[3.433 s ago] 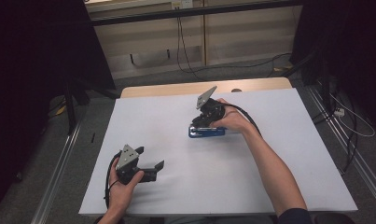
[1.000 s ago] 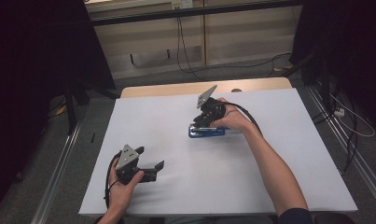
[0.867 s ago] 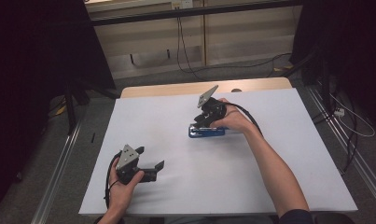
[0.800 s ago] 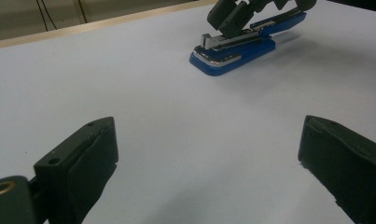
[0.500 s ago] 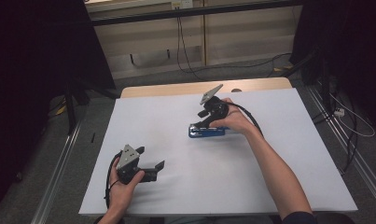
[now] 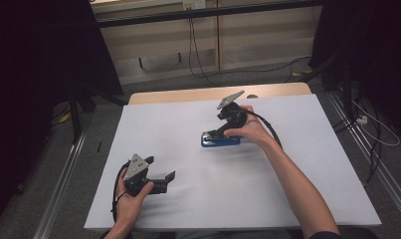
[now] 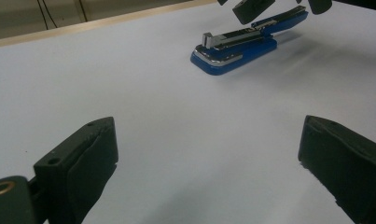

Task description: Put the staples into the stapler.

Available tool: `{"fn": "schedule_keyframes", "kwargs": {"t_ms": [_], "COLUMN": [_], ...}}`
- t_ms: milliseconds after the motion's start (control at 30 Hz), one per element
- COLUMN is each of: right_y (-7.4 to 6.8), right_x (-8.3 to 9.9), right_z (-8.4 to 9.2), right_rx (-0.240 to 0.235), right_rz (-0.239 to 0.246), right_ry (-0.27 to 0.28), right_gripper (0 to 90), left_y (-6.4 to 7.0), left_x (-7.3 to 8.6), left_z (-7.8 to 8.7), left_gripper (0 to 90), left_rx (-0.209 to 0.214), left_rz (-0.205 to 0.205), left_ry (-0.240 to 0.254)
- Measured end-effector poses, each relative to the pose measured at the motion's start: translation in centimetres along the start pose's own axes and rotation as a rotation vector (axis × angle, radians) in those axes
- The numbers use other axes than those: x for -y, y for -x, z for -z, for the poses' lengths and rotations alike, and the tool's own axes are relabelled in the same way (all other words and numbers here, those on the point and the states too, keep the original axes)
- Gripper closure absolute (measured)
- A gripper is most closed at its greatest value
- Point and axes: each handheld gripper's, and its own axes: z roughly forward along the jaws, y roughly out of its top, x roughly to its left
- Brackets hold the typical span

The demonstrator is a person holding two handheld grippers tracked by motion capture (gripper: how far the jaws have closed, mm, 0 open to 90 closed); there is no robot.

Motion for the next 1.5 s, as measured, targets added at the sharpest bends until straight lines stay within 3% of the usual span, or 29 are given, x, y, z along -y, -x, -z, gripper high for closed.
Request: {"fn": "schedule_keyframes", "kwargs": {"t_ms": [133, 200, 300, 667, 1233, 1400, 1500], "right_y": [-0.2, -0.3, -0.4, -1.4, -2.4, -2.8, -2.9], "right_x": [0.2, 0.4, 0.7, 1.8, 4.8, 5.9, 6.6], "right_z": [0.5, 0.7, 1.0, 2.2, 5.0, 5.9, 6.5], "right_rx": [0.046, 0.066, 0.066, 0.133, 0.267, 0.352, 0.380], "right_rz": [-0.031, -0.048, -0.083, -0.150, -0.172, -0.198, -0.226], "right_ry": [0.025, 0.043, 0.063, 0.112, 0.181, 0.206, 0.221], "right_gripper": [4.2, 6.7, 7.1, 5.7, 5.2, 4.4, 4.5], "left_y": [-0.1, -0.1, 0.0, 0.0, 0.1, 0.1, 0.1], "left_x": [0.0, 0.0, 0.0, 0.0, 0.0, 0.0, 0.0], "left_z": [0.1, 0.0, 0.0, 0.0, 0.0, 0.0, 0.0], "left_gripper": [4.8, 4.9, 4.9, 4.9, 4.8, 4.8, 4.9], "left_rx": [-0.011, -0.007, -0.005, -0.003, 0.001, -0.003, -0.002], "left_rz": [-0.001, 0.001, 0.000, -0.004, 0.000, -0.003, -0.001], "left_ry": [-0.003, 0.000, -0.003, -0.001, 0.004, 0.004, 0.002]}}
